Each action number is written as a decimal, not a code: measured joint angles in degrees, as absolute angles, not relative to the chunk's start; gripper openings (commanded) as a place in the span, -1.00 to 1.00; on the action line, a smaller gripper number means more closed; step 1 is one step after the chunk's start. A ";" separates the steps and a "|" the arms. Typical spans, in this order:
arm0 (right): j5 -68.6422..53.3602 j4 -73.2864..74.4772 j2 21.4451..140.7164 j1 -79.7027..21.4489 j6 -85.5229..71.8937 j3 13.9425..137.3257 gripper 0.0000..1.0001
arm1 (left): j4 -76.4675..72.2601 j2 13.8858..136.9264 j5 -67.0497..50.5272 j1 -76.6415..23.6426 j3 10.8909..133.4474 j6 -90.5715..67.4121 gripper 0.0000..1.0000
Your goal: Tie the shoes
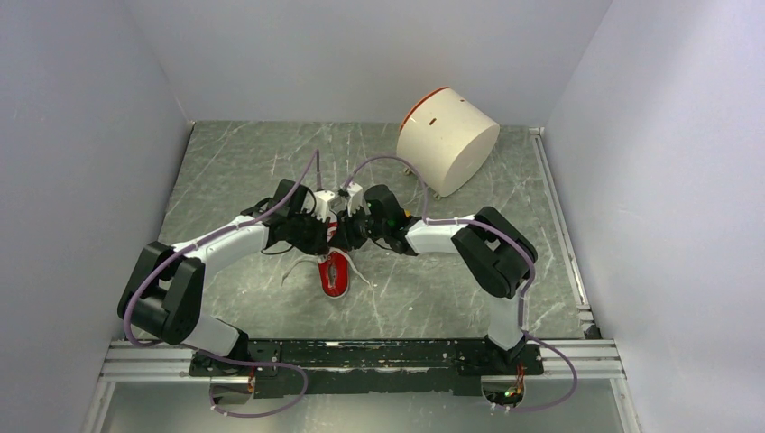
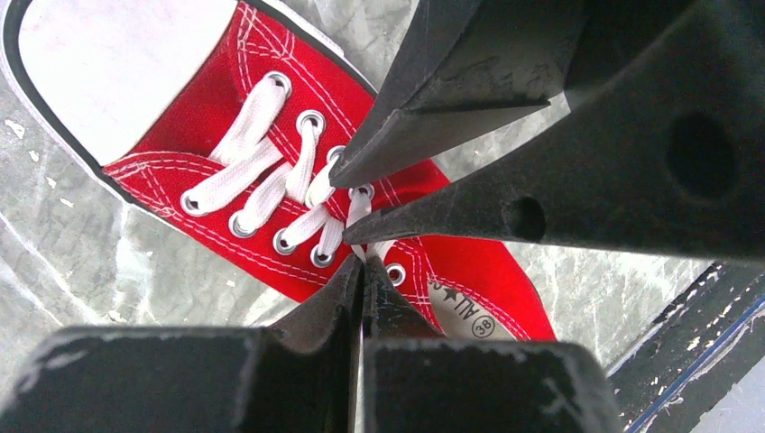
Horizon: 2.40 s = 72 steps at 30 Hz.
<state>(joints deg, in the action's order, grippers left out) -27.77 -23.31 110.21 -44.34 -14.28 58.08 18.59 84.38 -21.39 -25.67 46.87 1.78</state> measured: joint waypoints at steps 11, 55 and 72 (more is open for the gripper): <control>-27.79 -22.83 110.63 -44.56 -11.35 58.50 -0.59 | 19.20 84.23 -20.93 -25.67 46.87 1.74 -0.90; -41.82 -39.24 114.41 -38.44 -22.72 53.82 -0.52 | 8.36 80.53 -24.75 -24.51 41.19 8.10 -0.90; -46.22 -44.18 117.69 -38.87 -24.82 55.00 -0.79 | 8.86 80.16 -25.10 -24.51 41.19 9.32 -0.91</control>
